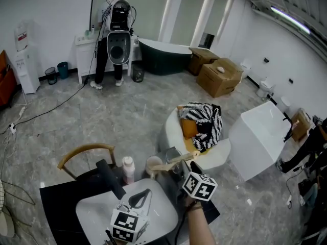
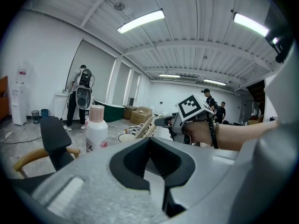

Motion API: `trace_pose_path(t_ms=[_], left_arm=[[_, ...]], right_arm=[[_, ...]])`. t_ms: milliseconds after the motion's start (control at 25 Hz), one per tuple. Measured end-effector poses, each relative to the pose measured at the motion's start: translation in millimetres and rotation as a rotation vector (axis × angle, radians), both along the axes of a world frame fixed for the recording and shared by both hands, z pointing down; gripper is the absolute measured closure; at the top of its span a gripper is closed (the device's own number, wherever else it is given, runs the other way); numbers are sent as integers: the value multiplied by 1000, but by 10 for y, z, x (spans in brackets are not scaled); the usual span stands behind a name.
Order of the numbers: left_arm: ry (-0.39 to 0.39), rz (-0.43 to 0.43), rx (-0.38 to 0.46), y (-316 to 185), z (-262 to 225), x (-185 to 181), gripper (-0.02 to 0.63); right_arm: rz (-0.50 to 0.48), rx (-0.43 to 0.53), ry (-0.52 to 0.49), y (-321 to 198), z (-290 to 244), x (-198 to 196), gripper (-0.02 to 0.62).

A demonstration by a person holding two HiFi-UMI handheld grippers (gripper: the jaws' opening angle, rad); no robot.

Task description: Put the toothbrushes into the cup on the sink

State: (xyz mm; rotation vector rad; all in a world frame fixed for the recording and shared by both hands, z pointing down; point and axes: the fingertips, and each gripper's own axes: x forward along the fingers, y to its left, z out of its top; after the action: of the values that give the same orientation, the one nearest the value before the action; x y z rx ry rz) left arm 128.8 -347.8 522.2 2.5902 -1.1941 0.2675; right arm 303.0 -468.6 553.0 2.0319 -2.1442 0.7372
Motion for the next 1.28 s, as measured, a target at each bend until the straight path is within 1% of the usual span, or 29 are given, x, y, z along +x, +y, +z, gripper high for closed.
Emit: trace_pose_path(t_ms=[400,560,760,1000,1280], left_arm=[[1,-3,13,208,-124,-43,597],[2,-10,17,338,-237,-73,597],[-2,-8,36,551,-308,-48,597],[-20,-35,63,884,-378,-240,597],[-65,-109,88,1210,-444,-581,597]], right_arm=[[1,13,9,379,-171,-19,401],[-7,12,55,625,-265,-58,430],[4,22,78,991,-331,-17,486],[12,16,85,1479,-355,-71,512],[6,22,78,2010,-456,-154,532]])
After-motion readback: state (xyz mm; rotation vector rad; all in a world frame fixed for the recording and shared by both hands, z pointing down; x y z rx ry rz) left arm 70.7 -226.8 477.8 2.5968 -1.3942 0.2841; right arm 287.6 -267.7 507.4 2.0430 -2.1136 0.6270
